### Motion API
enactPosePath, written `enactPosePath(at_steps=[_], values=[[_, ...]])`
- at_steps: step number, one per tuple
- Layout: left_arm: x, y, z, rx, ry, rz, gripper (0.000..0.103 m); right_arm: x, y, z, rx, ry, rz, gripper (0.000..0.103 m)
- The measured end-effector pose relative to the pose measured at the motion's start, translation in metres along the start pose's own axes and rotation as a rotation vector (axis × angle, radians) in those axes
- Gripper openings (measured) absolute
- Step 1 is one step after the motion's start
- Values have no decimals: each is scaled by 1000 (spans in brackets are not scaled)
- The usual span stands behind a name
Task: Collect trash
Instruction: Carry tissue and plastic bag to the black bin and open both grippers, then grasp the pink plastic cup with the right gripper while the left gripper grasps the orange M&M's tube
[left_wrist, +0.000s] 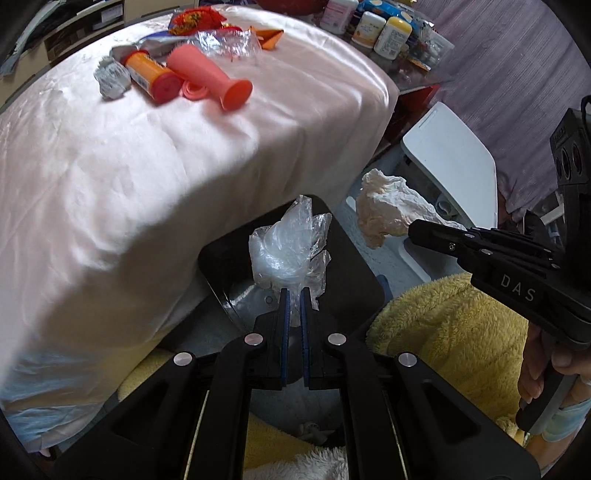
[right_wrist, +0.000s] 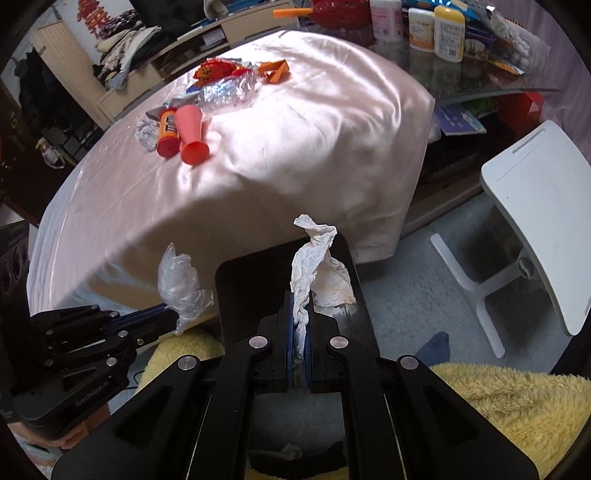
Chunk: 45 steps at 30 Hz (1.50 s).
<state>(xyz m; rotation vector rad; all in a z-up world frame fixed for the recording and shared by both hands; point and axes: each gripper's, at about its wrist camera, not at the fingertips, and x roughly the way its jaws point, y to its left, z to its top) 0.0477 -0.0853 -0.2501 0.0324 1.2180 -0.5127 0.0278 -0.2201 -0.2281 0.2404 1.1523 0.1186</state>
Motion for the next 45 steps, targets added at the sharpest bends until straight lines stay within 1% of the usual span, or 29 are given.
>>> enactPosePath(at_steps=[4,9,12,16,17,19,20,21,22,24,28,31,33,34,36,37,39,45], values=[[27,0,-4,-7,59,-13,4,26,-2,-5,5,70,19,6],[48,1,-6,-9,94,-12,4,50,-6,-8,25,132,46,6],[56,3,-7,-11,118,-9,4,61,-6,-9,30,156,51,9],[61,2,-7,-9,133,-14,4,68,-6,-7,32,172,54,9],[60,2,-7,-8,137,-14,6,68,-4,-6,33,173,54,9],[61,2,-7,-7,140,-15,14,71,-4,-5,35,173,55,10],[61,1,-7,-7,141,-17,21,71,-5,-4,37,173,56,10],[62,1,-8,-8,141,-17,27,71,-6,-4,39,173,54,13],[62,1,-7,-8,139,-17,28,71,-6,-3,42,171,53,17],[61,2,-7,-9,137,-16,34,69,-7,-2,50,165,46,36],[54,2,-7,-7,127,-9,42,63,-9,0,58,146,34,40],[40,4,-6,-10,101,0,52,50,-8,3,51,118,22,49],[27,5,-6,-8,70,11,65,39,-7,7,46,87,10,66],[19,4,-5,-4,52,16,69,33,-7,8,45,68,5,69],[1,4,-6,9,19,21,80,20,-7,12,40,27,-1,80],[-7,4,-6,18,2,26,83,14,-6,14,38,10,1,82],[-23,4,-4,31,-29,38,91,0,-4,19,36,-25,13,86],[-68,21,10,2,-105,106,93,-33,4,38,16,-115,17,86]])
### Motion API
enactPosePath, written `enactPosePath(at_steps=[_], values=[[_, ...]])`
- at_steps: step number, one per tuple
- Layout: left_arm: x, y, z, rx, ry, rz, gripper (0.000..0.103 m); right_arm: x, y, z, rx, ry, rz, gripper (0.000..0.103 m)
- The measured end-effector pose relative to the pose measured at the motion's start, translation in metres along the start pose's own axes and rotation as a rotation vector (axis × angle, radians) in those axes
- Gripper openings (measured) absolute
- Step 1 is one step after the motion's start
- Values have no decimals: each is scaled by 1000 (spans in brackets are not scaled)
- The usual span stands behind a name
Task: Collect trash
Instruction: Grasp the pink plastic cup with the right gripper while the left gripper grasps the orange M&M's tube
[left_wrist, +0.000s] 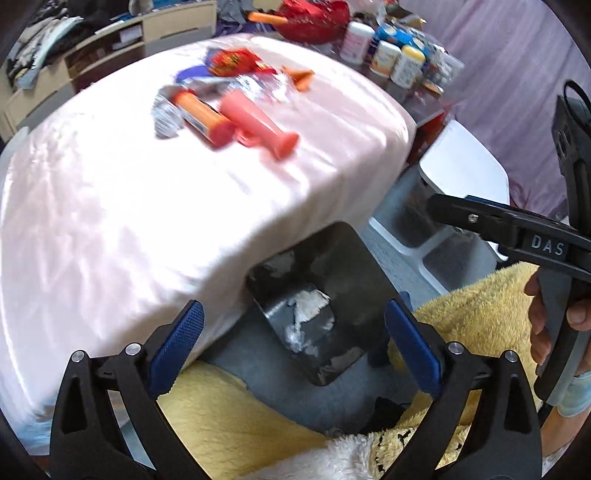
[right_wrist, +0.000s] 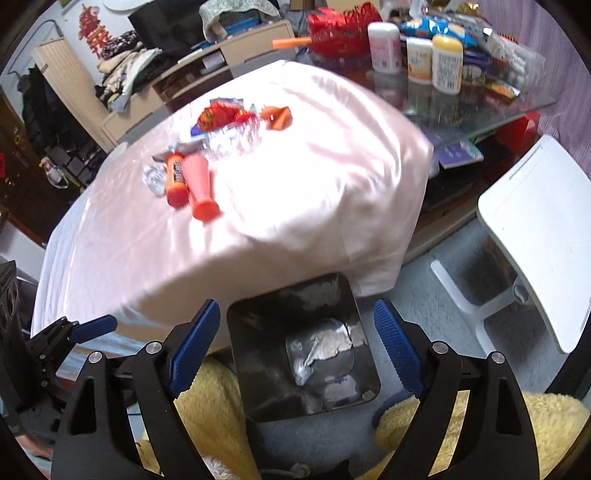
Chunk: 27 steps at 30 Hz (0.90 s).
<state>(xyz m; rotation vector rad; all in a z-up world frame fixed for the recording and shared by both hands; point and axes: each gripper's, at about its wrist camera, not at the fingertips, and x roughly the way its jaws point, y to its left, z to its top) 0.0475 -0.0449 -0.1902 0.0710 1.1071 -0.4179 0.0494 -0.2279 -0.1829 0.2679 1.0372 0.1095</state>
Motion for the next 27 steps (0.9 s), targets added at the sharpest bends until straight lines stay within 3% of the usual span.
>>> enactPosePath(at_steps=[8,16,18,24,27], values=[[-37,54,29,-100,-99,131,95,-5,28,33,-60,-60,36,86],[-26,89,58,-158,-109,199,95,33,64,64,-133,-31,82,84],[-22,96,63,-167,-106,204,95,45,71,69,-151,-19,98,78],[-11,111,76,-191,-98,215,95,82,92,88,-192,36,154,47],[-7,113,83,-192,-94,211,95,97,99,92,-214,57,158,43]])
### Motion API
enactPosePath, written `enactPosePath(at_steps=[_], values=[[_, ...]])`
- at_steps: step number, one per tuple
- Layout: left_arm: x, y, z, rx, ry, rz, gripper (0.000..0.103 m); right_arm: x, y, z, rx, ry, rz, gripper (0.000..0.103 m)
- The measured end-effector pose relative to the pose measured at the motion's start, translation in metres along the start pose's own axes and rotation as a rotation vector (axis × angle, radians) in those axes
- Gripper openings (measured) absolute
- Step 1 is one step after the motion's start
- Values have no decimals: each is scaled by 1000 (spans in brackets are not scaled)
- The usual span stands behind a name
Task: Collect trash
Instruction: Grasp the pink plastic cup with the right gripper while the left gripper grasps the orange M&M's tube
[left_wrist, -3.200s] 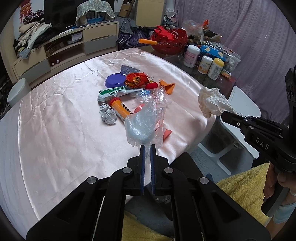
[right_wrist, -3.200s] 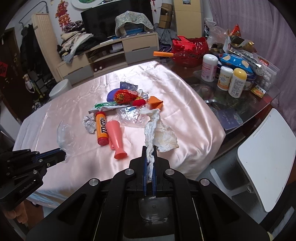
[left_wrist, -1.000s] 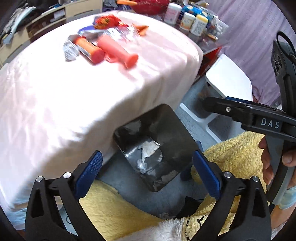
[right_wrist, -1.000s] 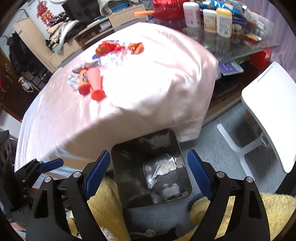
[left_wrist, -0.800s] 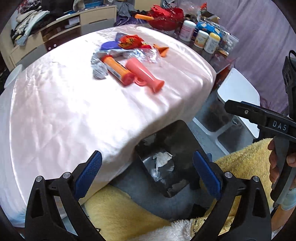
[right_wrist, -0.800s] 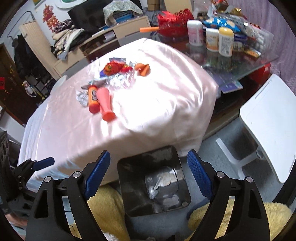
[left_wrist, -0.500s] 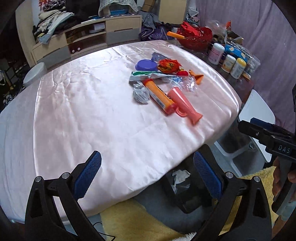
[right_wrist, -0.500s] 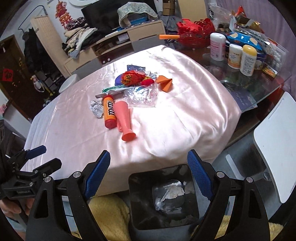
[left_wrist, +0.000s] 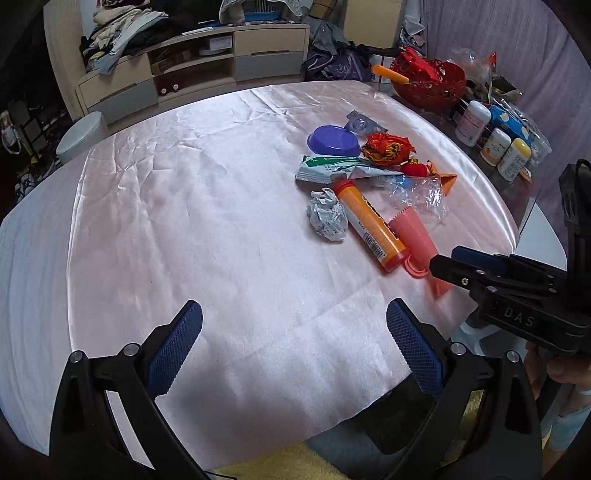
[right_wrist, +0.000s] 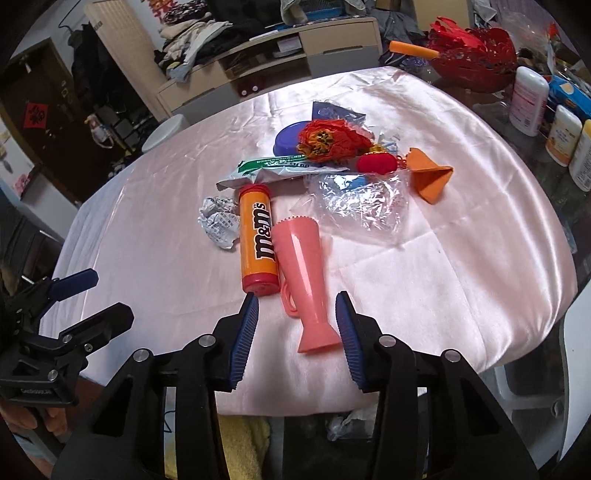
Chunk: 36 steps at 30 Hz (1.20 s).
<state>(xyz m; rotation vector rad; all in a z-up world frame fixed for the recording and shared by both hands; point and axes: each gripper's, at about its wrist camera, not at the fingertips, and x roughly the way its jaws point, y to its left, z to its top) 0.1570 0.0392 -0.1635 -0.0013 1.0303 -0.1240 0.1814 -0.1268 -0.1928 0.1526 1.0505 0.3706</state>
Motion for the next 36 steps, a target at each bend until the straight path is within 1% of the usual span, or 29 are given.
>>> enactPosePath(at_steps=[7,8,9,10,14,17,19,21,23,25,28,30,32,36], values=[[11,-2,15,-1,4,-15,95,28,-3,5,-14,46,-21,42],[12,-3,16,-2,6,-18,95,28,-3,4,-21,35,-22,39],[14,-5,18,-3,7,-21,95,28,-4,4,-27,34,-29,31],[16,-6,20,-3,10,-24,95,27,-5,4,-32,33,-40,27],[26,-16,28,-7,26,-48,95,20,-15,3,-34,36,-49,25],[36,-28,34,-3,35,-74,93,9,-25,2,-22,21,-46,25],[44,-37,37,1,47,-94,86,1,-32,3,-9,7,-50,25],[55,-46,41,1,65,-113,76,-5,-39,4,4,-3,-54,25],[65,-53,45,-5,80,-127,71,-10,-43,3,9,-13,-65,25],[74,-59,49,-16,91,-135,66,-13,-47,2,16,-22,-57,25],[89,-66,54,-24,114,-122,54,-16,-49,0,21,-28,-37,25],[99,-70,55,-15,130,-108,50,-16,-51,2,22,-30,-27,25],[101,-73,54,13,120,-83,48,-17,-51,1,26,-30,-22,25],[99,-77,50,29,116,-84,35,-15,-49,-2,26,-26,-18,25]])
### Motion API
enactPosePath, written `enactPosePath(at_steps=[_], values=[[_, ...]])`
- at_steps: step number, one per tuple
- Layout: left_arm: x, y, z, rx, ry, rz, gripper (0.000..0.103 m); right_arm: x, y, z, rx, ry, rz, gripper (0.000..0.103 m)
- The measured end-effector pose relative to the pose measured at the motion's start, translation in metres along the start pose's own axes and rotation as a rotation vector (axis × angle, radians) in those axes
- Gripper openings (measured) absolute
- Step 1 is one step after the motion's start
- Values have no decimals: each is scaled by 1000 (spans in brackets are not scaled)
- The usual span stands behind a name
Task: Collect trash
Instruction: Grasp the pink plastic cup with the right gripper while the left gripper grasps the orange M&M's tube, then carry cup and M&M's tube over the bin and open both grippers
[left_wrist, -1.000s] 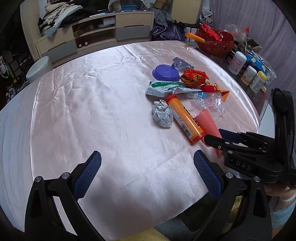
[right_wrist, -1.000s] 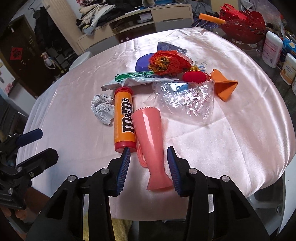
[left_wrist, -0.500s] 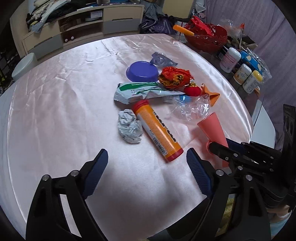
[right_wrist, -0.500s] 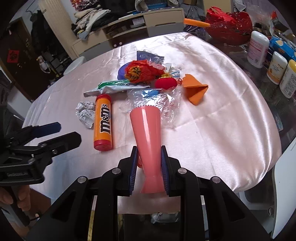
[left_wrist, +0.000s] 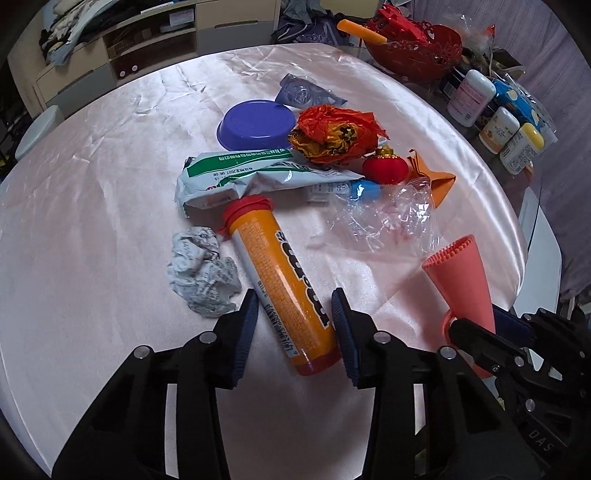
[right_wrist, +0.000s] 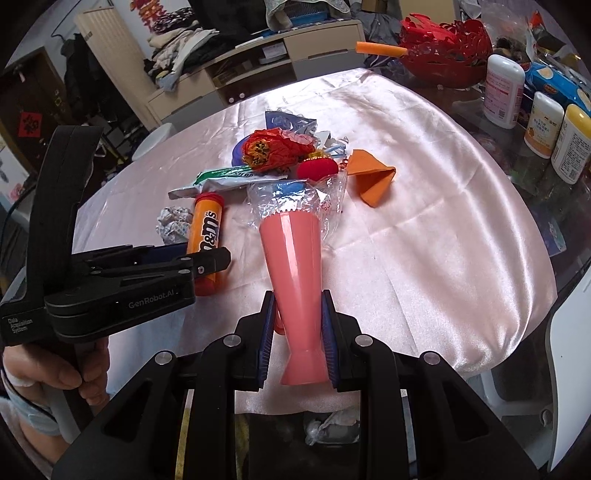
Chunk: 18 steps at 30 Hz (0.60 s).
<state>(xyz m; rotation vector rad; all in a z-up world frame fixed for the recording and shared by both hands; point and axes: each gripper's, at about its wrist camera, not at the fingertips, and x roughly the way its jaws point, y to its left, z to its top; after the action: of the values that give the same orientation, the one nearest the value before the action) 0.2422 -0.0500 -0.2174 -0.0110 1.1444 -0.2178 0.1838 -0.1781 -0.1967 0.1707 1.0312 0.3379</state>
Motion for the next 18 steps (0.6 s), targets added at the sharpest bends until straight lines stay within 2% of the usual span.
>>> enactPosePath(at_steps=[7,18], values=[[-17,-9,-23,37,1,-32,27,-9,2,-10,7,-9,-22,25],[-75,-26,-65,92,-59,-67,26,-56,13,-32,1,-70,-85,25]])
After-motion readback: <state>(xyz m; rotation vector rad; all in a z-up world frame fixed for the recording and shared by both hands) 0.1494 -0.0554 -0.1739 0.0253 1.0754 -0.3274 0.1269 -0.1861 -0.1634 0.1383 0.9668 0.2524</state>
